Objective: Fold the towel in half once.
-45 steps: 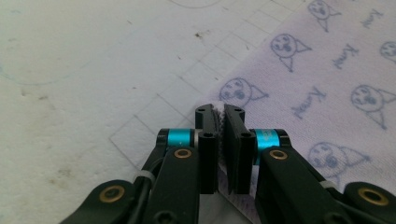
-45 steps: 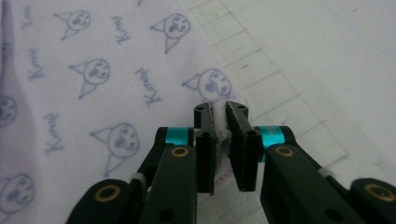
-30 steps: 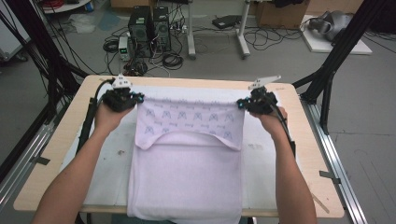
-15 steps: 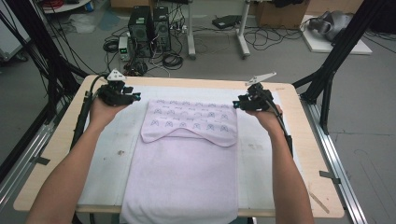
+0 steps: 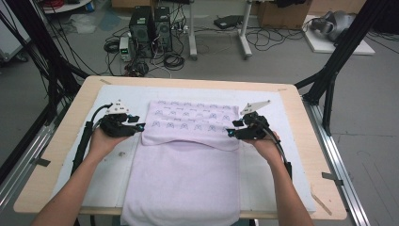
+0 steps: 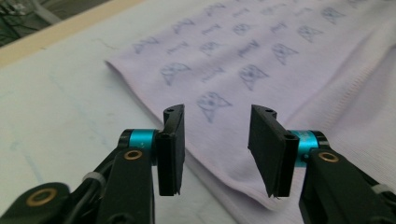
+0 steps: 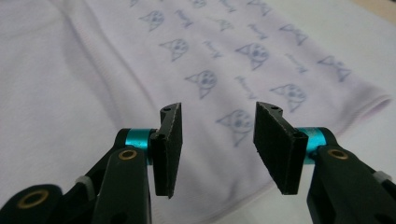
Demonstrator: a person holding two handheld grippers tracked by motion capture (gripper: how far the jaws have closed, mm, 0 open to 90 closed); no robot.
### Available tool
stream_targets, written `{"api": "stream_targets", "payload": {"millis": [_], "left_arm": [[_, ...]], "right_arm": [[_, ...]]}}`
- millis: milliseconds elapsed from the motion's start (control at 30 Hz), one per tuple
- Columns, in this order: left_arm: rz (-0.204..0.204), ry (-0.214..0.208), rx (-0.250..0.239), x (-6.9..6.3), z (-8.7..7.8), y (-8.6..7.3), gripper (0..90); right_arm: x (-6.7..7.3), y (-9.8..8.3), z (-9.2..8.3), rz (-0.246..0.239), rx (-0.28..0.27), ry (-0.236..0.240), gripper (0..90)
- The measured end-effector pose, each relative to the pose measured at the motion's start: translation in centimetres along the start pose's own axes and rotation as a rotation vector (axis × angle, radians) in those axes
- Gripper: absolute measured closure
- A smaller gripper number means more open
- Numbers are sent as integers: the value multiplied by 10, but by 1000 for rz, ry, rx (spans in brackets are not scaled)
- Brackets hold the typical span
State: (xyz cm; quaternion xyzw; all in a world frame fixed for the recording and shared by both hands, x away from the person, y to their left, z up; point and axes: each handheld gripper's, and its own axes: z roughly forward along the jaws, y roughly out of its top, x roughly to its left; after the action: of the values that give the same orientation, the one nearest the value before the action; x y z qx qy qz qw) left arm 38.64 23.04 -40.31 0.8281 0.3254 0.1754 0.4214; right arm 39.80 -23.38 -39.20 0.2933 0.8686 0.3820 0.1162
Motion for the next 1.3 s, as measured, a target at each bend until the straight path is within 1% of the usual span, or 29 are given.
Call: {"api": "stream_targets", "payload": {"millis": [33, 67, 100, 133, 200, 267, 333, 367, 400, 500, 533, 567, 600, 633, 700, 733, 800, 867, 933, 1000, 1033, 1100, 1167, 1233, 1267, 1300], "left_arm": [[7, -17, 5, -3, 1, -3, 576], [9, -42, 7, -7, 2, -7, 592], [21, -58, 11, -11, 2, -10, 603], [27, -68, 13, -14, 2, -12, 620], [38, -92, 35, -18, 4, -17, 636], [43, -113, 69, -20, 6, -20, 639], [50, -134, 85, -23, 8, -21, 634], [61, -138, 96, -24, 9, -21, 627], [75, -134, 109, -26, 11, -21, 622], [105, -115, 169, -31, 18, -25, 619], [119, -108, 169, -32, 20, -26, 631], [122, -100, 169, -33, 19, -26, 650], [126, -94, 168, -33, 20, -25, 687], [134, -81, 168, -34, 20, -25, 744], [141, -73, 170, -33, 19, -24, 793], [134, -67, 168, -33, 18, -24, 824], [125, -72, 161, -31, 16, -24, 842], [109, -65, 131, -29, 10, -22, 850], [99, -57, 88, -28, 2, -20, 851], [100, -43, 63, -29, -6, -18, 852], [101, -38, 57, -30, -10, -17, 852], [110, -35, 30, -36, -18, -18, 853], [119, -31, 18, -43, -27, -20, 853], [130, -30, 7, -51, -39, -25, 853], [140, -28, 1, -56, -46, -29, 853], [142, -32, -4, -61, -52, -34, 853]], "right_arm": [[4, -3, 1, -9, 2, 6, 525], [8, -6, 2, -13, 7, 10, 526], [12, -10, 3, -22, 7, 12, 527], [16, -12, 3, -22, 5, 19, 531], [21, -18, 4, -26, 15, 22, 534], [25, -23, 6, -38, 36, 14, 549], [26, -29, 7, -31, 43, 14, 555], [25, -32, 8, -28, 48, 14, 560], [25, -34, 10, -21, 73, 17, 559], [25, -36, 15, -33, 117, 7, 579], [26, -37, 18, -39, 130, 10, 600], [27, -37, 20, -41, 138, 9, 612], [27, -37, 20, -43, 136, 14, 641], [28, -37, 20, -44, 132, 20, 691], [28, -37, 20, -50, 131, 28, 765], [29, -37, 20, -51, 131, 31, 802], [30, -36, 20, -69, 133, 26, 841], [31, -35, 19, -73, 136, 16, 855], [30, -34, 13, -68, 110, 19, 856], [30, -31, 5, -61, 66, 23, 856], [32, -30, 0, -54, 39, 31, 856], [38, -26, -11, -66, -5, 39, 856], [47, -26, -19, -86, -16, 38, 856], [59, -31, -31, -107, -35, 44, 856], [64, -34, -36, -115, -36, 45, 856], [70, -38, -42, -120, -43, 51, 856]]}}
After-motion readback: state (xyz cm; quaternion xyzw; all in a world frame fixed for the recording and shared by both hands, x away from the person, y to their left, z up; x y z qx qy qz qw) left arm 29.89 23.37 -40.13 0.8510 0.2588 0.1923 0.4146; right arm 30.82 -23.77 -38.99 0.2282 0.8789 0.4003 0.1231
